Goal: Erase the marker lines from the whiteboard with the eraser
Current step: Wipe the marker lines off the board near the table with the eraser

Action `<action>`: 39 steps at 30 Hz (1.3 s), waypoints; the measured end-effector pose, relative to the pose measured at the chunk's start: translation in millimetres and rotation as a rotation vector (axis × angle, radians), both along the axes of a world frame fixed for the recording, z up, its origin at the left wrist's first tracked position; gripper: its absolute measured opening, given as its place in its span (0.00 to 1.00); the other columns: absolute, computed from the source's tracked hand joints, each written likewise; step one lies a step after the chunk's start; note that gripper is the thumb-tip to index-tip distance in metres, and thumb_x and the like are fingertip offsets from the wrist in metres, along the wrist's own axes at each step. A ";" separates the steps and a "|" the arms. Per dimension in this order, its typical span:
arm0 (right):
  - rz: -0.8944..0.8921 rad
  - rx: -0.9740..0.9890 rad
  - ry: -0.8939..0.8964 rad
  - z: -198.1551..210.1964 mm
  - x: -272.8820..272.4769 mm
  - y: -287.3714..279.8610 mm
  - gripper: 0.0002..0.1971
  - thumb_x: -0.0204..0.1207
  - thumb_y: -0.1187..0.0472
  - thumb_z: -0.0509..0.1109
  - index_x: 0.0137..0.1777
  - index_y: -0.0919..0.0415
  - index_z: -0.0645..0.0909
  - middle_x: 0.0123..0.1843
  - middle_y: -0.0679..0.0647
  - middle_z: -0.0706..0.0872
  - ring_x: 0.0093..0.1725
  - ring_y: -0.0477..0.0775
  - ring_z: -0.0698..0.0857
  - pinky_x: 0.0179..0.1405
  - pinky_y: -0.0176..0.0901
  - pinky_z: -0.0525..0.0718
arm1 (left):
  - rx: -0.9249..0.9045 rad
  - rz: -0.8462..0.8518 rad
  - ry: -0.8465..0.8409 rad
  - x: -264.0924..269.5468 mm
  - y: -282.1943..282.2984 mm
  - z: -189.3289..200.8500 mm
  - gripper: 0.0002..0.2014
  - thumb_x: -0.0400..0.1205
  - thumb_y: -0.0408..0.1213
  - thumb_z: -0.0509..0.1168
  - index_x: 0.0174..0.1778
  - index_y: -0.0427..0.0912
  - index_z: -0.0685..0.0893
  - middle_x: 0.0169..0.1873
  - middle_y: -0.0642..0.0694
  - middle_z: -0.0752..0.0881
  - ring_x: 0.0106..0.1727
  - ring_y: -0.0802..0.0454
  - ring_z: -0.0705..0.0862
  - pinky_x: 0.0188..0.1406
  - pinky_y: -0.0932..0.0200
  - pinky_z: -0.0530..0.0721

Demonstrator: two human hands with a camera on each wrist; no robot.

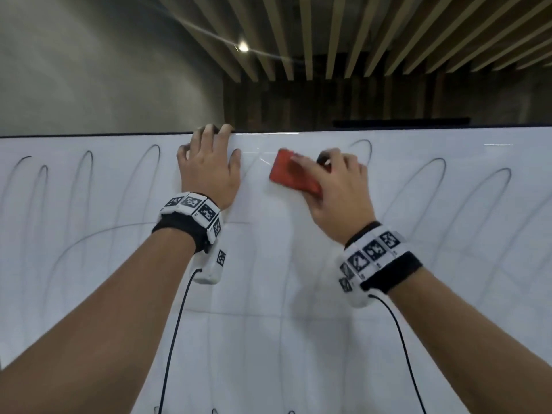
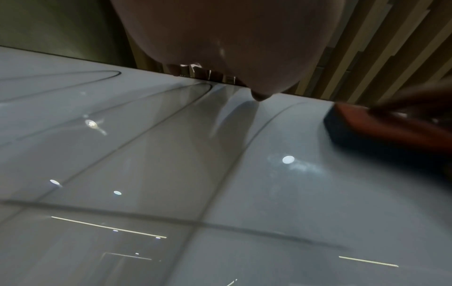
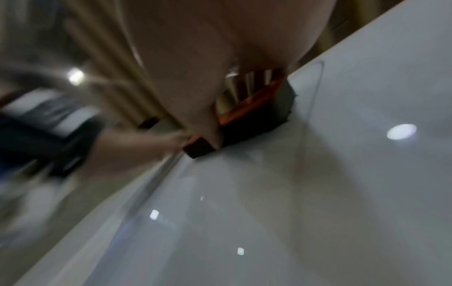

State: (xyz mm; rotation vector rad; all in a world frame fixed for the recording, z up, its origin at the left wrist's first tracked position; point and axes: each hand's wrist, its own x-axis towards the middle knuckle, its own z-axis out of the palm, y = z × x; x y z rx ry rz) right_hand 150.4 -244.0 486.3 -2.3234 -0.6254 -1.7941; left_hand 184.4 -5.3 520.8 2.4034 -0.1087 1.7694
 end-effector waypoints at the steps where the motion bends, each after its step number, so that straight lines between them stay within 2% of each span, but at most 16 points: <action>1: -0.040 0.072 -0.017 24.6 -0.5 -0.4 0.29 0.74 0.55 0.73 0.77 0.44 0.77 0.66 0.59 0.79 0.61 0.66 0.77 0.64 0.60 0.74 | -0.002 -0.005 -0.006 0.3 1.0 -0.6 0.24 0.87 0.49 0.51 0.80 0.47 0.70 0.77 0.42 0.74 0.81 0.41 0.69 0.75 0.37 0.66; 4: -0.091 0.113 -0.032 48.9 2.2 16.2 0.29 0.76 0.55 0.72 0.79 0.46 0.76 0.69 0.61 0.78 0.64 0.68 0.76 0.63 0.60 0.73 | -0.003 -0.017 -0.025 1.9 4.3 -2.0 0.23 0.88 0.46 0.51 0.80 0.47 0.70 0.77 0.43 0.73 0.82 0.42 0.68 0.75 0.38 0.65; 6: -0.045 0.008 -0.053 16.4 3.4 32.1 0.28 0.75 0.59 0.72 0.76 0.48 0.79 0.66 0.62 0.80 0.60 0.70 0.79 0.60 0.60 0.75 | 0.004 -0.025 -0.036 2.2 6.6 -2.1 0.23 0.88 0.45 0.51 0.80 0.48 0.70 0.77 0.44 0.73 0.82 0.43 0.68 0.75 0.38 0.65; 9: 0.052 -0.333 -0.013 -60.4 4.5 39.3 0.25 0.73 0.62 0.71 0.71 0.49 0.82 0.63 0.58 0.82 0.57 0.67 0.80 0.59 0.59 0.76 | 0.022 -0.032 -0.036 2.5 8.4 -2.7 0.22 0.88 0.43 0.51 0.80 0.49 0.70 0.77 0.44 0.74 0.82 0.43 0.68 0.74 0.38 0.65; 11: 0.046 -0.399 0.039 -60.9 2.5 29.8 0.25 0.73 0.60 0.72 0.72 0.48 0.81 0.63 0.57 0.82 0.59 0.65 0.80 0.61 0.58 0.75 | 0.031 -0.029 -0.033 3.4 9.7 -2.9 0.22 0.88 0.42 0.52 0.80 0.49 0.70 0.77 0.43 0.74 0.82 0.43 0.68 0.74 0.38 0.66; 15: -0.054 0.062 -0.052 25.5 7.7 3.3 0.30 0.74 0.56 0.72 0.78 0.46 0.77 0.65 0.62 0.79 0.60 0.69 0.78 0.62 0.58 0.72 | 0.027 -0.032 -0.035 6.3 8.8 -4.0 0.22 0.88 0.42 0.53 0.80 0.50 0.69 0.78 0.44 0.73 0.83 0.43 0.67 0.74 0.39 0.65; 18: -0.073 0.204 -0.081 20.4 9.3 6.2 0.29 0.75 0.55 0.72 0.78 0.47 0.76 0.68 0.62 0.78 0.62 0.69 0.76 0.63 0.59 0.74 | 0.024 -0.026 -0.042 5.5 9.5 -4.5 0.22 0.88 0.43 0.52 0.80 0.50 0.69 0.77 0.43 0.73 0.82 0.43 0.67 0.74 0.39 0.65; 20: -0.013 -0.007 -0.063 -36.8 9.0 26.4 0.27 0.75 0.58 0.73 0.75 0.48 0.80 0.67 0.61 0.80 0.61 0.67 0.76 0.62 0.61 0.77 | 0.038 -0.025 -0.041 5.3 10.7 -4.9 0.22 0.88 0.43 0.52 0.80 0.50 0.69 0.77 0.43 0.73 0.83 0.43 0.67 0.74 0.39 0.65; 22: 0.034 -0.360 -0.028 -92.4 7.2 35.7 0.25 0.74 0.61 0.74 0.72 0.47 0.82 0.65 0.58 0.82 0.59 0.65 0.78 0.60 0.60 0.78 | 0.046 -0.033 -0.035 5.7 11.6 -5.4 0.22 0.88 0.43 0.52 0.80 0.49 0.69 0.77 0.43 0.73 0.83 0.42 0.67 0.74 0.38 0.65; 24: 0.045 -0.495 0.006 -92.0 6.7 24.0 0.25 0.75 0.61 0.73 0.72 0.46 0.82 0.64 0.57 0.82 0.59 0.63 0.79 0.60 0.56 0.77 | 0.045 -0.036 -0.033 7.0 11.7 -6.0 0.23 0.88 0.44 0.52 0.80 0.48 0.69 0.77 0.42 0.73 0.82 0.42 0.67 0.74 0.37 0.65; 26: 0.031 -0.304 -0.034 -53.0 6.3 3.8 0.25 0.75 0.58 0.72 0.73 0.47 0.81 0.64 0.59 0.82 0.58 0.66 0.80 0.60 0.58 0.75 | 0.033 -0.038 -0.045 8.5 10.7 -6.3 0.23 0.88 0.45 0.51 0.80 0.49 0.69 0.76 0.43 0.73 0.82 0.42 0.67 0.74 0.37 0.65; 29: -0.065 0.159 -0.116 4.2 3.7 -47.7 0.31 0.74 0.55 0.71 0.80 0.45 0.76 0.66 0.63 0.78 0.60 0.69 0.77 0.62 0.59 0.73 | 0.020 -0.033 -0.045 9.3 8.9 -7.3 0.23 0.88 0.46 0.51 0.80 0.49 0.68 0.78 0.43 0.72 0.83 0.42 0.66 0.74 0.38 0.65; 32: -0.076 0.581 -0.143 12.9 6.4 -58.7 0.31 0.75 0.52 0.71 0.80 0.45 0.75 0.67 0.63 0.78 0.60 0.69 0.77 0.65 0.59 0.73 | 0.011 -0.028 -0.051 9.6 8.2 -7.8 0.23 0.88 0.46 0.50 0.80 0.48 0.69 0.78 0.43 0.72 0.83 0.42 0.66 0.74 0.38 0.65; 34: -0.037 0.442 -0.106 -12.2 7.1 -26.8 0.31 0.74 0.56 0.73 0.79 0.47 0.77 0.66 0.63 0.79 0.60 0.68 0.78 0.64 0.60 0.74 | 0.009 -0.032 -0.052 9.9 7.2 -7.6 0.23 0.88 0.46 0.51 0.80 0.48 0.69 0.78 0.43 0.73 0.83 0.41 0.67 0.74 0.37 0.65; 37: 0.053 -0.265 -0.030 -64.5 8.5 6.3 0.27 0.73 0.59 0.75 0.74 0.45 0.81 0.65 0.58 0.82 0.61 0.65 0.79 0.64 0.60 0.75 | 0.021 -0.029 -0.051 7.8 8.0 -6.5 0.22 0.88 0.46 0.51 0.79 0.47 0.69 0.77 0.42 0.73 0.82 0.41 0.67 0.74 0.37 0.65; 39: 0.077 -0.400 0.015 -53.5 8.3 -11.3 0.26 0.73 0.59 0.76 0.72 0.44 0.83 0.64 0.57 0.83 0.61 0.64 0.79 0.63 0.57 0.72 | 0.029 -0.040 -0.049 5.4 9.7 -6.1 0.22 0.88 0.46 0.52 0.79 0.48 0.69 0.77 0.43 0.73 0.81 0.41 0.67 0.74 0.37 0.65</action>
